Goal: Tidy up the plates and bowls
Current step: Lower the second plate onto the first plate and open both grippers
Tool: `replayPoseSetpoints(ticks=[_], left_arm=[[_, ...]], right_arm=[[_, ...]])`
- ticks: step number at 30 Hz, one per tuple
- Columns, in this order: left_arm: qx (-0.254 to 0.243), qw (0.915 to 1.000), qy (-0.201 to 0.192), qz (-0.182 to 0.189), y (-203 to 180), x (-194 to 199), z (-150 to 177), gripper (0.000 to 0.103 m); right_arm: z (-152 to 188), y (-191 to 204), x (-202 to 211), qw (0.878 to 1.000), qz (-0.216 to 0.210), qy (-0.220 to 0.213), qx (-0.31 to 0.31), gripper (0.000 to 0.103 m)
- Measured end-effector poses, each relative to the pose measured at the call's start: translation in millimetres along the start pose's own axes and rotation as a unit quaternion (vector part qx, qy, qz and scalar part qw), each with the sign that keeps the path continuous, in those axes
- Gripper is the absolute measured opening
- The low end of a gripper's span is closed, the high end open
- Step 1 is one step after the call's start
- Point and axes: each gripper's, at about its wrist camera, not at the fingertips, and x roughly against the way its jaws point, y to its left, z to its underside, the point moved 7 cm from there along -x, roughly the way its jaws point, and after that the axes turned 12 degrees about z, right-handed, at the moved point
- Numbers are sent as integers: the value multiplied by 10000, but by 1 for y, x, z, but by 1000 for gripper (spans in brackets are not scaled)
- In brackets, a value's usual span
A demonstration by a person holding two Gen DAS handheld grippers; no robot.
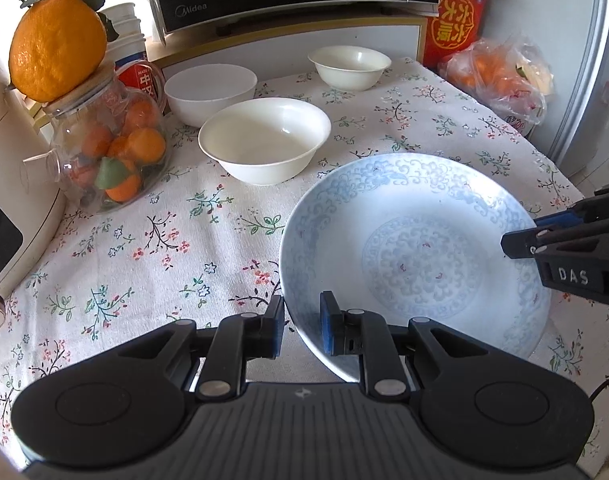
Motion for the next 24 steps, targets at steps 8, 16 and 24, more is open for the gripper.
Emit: replayPoseSetpoints(ticks=[8,16,24], left_arm=[[142,9999,38,90,2,0,-1,16],[625,9975,104,324,11,1,-2,21],[951,9938,154,560,20,11,-6,67]], right_arm=[[3,9,-1,9988,206,-28,446,21],[2,11,-2,9985,124,63,525,27],[-2,1,-3,9994,-140,280,115,62]])
